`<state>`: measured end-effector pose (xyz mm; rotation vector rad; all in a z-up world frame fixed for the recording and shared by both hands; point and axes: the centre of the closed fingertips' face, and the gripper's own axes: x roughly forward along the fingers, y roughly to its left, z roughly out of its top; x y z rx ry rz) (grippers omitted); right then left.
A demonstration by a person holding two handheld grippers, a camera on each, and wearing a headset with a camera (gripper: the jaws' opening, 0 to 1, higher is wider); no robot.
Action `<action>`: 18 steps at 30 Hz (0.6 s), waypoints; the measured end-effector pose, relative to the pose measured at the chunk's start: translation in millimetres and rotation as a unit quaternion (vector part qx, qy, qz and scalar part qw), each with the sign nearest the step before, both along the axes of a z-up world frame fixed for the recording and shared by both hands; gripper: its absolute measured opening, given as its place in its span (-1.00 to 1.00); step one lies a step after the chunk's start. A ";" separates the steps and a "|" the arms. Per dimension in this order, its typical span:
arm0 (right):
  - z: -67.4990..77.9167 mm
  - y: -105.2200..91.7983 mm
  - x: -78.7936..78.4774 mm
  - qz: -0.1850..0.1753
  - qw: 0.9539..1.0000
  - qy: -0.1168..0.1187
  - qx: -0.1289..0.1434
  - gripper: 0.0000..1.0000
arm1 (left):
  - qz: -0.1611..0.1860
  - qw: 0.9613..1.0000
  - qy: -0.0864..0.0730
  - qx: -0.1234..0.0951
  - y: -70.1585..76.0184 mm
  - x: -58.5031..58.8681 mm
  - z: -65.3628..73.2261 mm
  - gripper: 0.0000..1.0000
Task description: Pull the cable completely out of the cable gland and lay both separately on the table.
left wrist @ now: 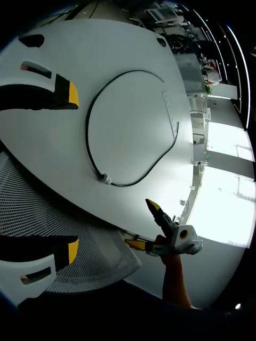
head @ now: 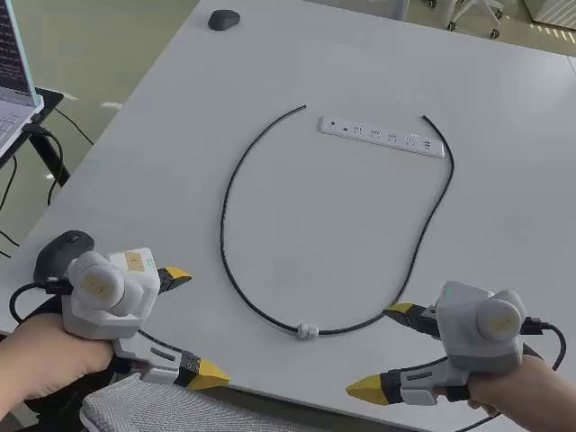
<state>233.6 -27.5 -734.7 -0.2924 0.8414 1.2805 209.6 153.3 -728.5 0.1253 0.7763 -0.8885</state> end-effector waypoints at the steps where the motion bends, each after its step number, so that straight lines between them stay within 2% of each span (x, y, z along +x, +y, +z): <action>1: 0.3 0.1 -0.1 0.000 1.000 -0.001 0.000 0.72 | -0.001 1.000 0.001 0.001 0.1 0.0 -0.5 0.96; 10: -1.3 0.0 -2.3 0.002 1.000 -0.001 -0.002 0.72 | -0.004 1.000 0.001 0.003 -0.1 2.0 -1.3 0.95; 18: -3.2 2.6 -1.2 0.004 1.000 0.002 -0.003 0.67 | -0.009 1.000 0.003 0.003 -1.2 -2.2 -1.7 0.94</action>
